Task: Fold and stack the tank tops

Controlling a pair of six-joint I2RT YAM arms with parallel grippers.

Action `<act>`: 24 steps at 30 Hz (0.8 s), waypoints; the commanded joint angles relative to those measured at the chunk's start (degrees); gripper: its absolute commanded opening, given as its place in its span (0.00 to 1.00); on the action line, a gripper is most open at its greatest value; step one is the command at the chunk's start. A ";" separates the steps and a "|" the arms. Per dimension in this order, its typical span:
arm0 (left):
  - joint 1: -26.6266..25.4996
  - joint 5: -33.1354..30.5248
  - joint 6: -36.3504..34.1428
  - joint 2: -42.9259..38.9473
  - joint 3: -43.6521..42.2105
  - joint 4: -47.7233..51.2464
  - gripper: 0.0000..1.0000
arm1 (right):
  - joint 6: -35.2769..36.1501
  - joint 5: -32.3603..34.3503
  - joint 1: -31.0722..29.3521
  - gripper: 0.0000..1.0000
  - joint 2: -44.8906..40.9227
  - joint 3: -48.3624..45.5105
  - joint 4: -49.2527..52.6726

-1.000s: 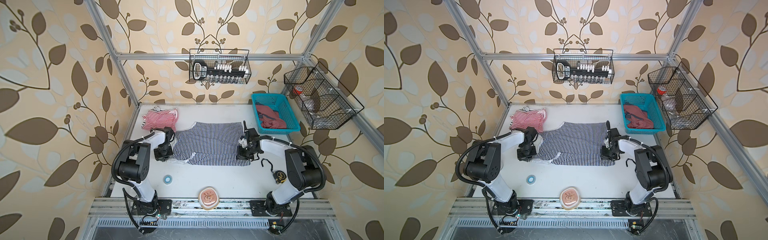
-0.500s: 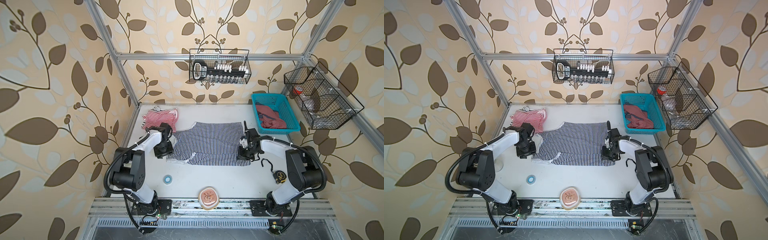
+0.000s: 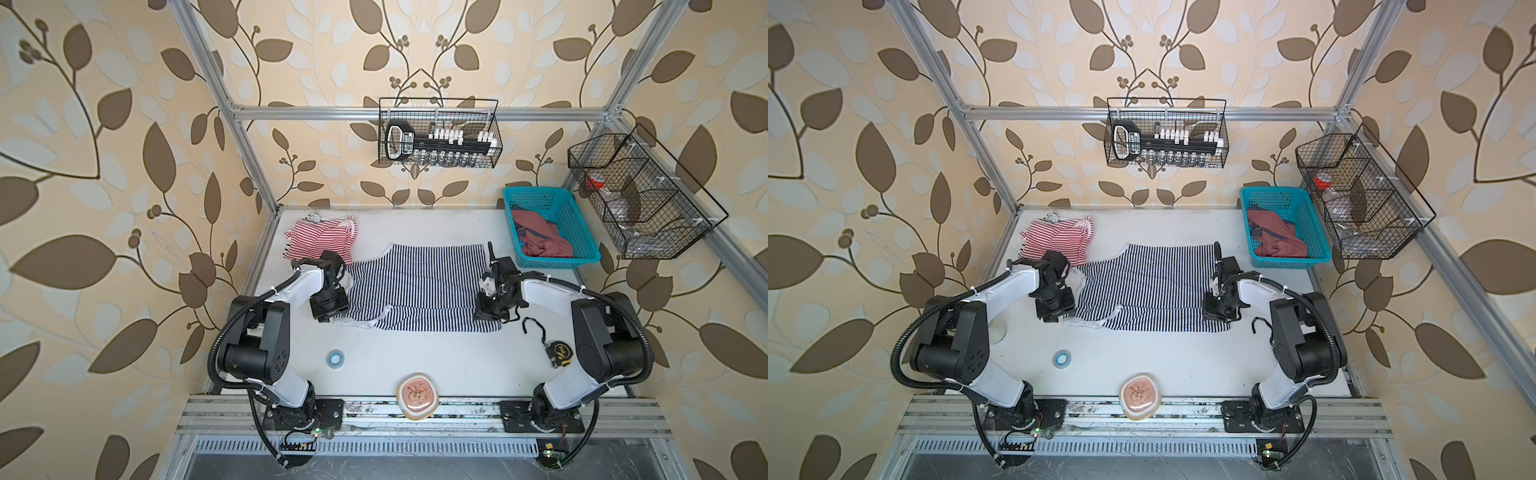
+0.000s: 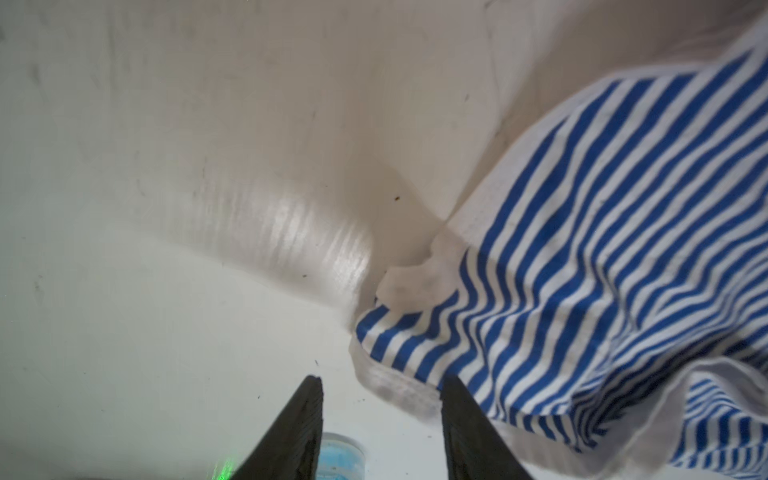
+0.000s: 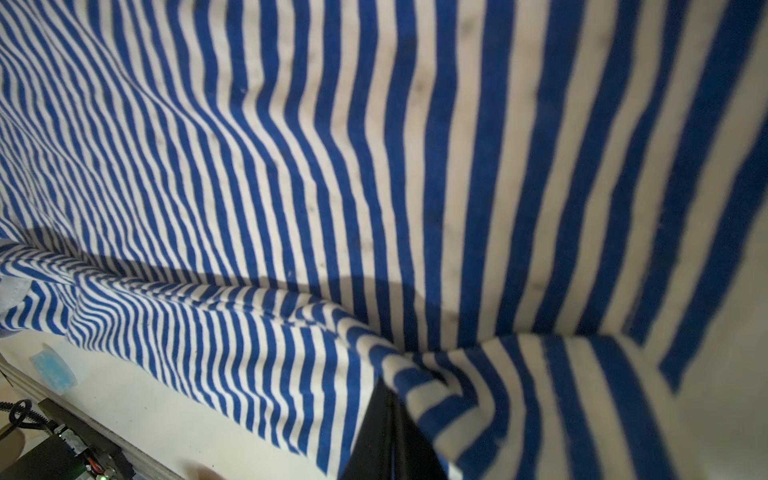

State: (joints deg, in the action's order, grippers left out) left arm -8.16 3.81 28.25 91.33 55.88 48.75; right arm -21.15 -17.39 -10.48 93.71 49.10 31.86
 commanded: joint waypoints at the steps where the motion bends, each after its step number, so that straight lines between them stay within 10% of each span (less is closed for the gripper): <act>1: 0.34 -2.77 0.09 1.52 -0.43 -0.48 0.47 | 0.89 6.08 0.19 0.07 1.12 -2.70 4.50; 24: -0.12 -17.68 0.10 8.04 3.00 9.75 0.44 | 0.84 9.65 -0.25 0.06 -0.37 -6.43 6.11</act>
State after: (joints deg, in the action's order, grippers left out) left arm -8.29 -8.16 27.66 99.29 58.67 53.71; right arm -21.12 -15.84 -10.87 91.22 46.22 30.22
